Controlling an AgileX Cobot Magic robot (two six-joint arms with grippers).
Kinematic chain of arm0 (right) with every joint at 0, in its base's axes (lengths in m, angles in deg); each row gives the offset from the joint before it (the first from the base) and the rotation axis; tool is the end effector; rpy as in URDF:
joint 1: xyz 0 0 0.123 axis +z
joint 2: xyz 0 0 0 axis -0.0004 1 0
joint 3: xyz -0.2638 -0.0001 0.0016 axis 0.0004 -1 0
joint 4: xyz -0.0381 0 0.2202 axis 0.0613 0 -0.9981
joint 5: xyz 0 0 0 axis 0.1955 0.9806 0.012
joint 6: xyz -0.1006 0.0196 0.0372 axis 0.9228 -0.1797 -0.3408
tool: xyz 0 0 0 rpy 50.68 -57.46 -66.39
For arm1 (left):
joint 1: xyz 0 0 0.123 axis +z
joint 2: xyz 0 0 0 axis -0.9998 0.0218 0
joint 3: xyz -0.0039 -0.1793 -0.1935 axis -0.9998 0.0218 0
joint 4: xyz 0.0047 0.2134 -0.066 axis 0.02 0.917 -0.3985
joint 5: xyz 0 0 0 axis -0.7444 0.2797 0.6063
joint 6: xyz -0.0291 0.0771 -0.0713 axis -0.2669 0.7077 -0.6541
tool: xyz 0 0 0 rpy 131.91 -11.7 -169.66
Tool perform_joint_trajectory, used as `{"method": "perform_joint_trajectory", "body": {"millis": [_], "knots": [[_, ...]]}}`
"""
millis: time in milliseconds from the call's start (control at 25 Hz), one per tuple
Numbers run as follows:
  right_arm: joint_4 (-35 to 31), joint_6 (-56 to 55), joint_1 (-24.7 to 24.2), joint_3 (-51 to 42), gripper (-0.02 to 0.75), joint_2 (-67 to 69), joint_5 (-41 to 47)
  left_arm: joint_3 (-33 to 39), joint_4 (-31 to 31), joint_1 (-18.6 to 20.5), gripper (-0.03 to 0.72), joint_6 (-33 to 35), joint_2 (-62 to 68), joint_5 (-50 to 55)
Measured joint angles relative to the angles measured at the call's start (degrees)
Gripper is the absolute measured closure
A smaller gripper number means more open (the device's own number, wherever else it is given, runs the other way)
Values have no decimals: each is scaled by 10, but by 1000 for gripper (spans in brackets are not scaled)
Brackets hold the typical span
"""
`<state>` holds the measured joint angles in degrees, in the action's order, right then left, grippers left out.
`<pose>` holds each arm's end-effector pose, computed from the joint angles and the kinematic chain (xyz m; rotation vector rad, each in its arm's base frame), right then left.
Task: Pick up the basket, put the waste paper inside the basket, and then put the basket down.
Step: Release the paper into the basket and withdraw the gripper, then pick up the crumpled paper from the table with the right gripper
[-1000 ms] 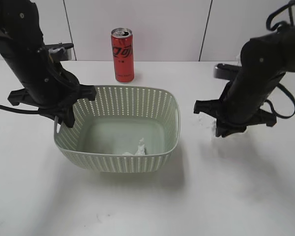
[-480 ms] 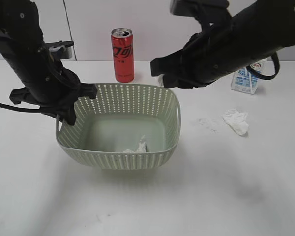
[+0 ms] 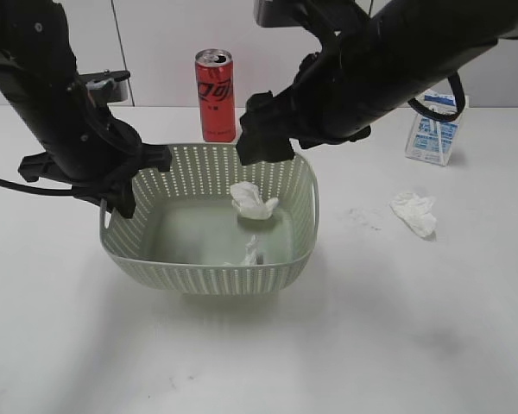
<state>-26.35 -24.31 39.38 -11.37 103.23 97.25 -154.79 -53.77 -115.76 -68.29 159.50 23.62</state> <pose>0.2584 0.2309 0.2386 -0.6612 2.4404 0.5394 0.2884 -0.1669 0.1792 0.1007 2.9737 -0.3713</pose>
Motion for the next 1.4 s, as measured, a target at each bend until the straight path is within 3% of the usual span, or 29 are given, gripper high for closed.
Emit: {"method": "perform_joint_trajectory", "body": {"millis": [200, 520, 640, 1160, 1400], "knots": [[3, -44, -31, 54, 125, 0, 78, 0, -1, 0, 705, 0, 0, 0], [21, -70, -249, 91, 146, 20, 179, 0, -1, 0, 705, 0, 0, 0], [24, -95, -289, 92, 149, 65, 209, 0, -1, 0, 705, 0, 0, -1], [20, -102, -291, 94, 154, 266, 139, 0, -1, 0, 705, 0, 0, -5], [22, -93, -291, 107, 211, 283, 119, 0, -1, 0, 705, 0, 0, -5]]}}
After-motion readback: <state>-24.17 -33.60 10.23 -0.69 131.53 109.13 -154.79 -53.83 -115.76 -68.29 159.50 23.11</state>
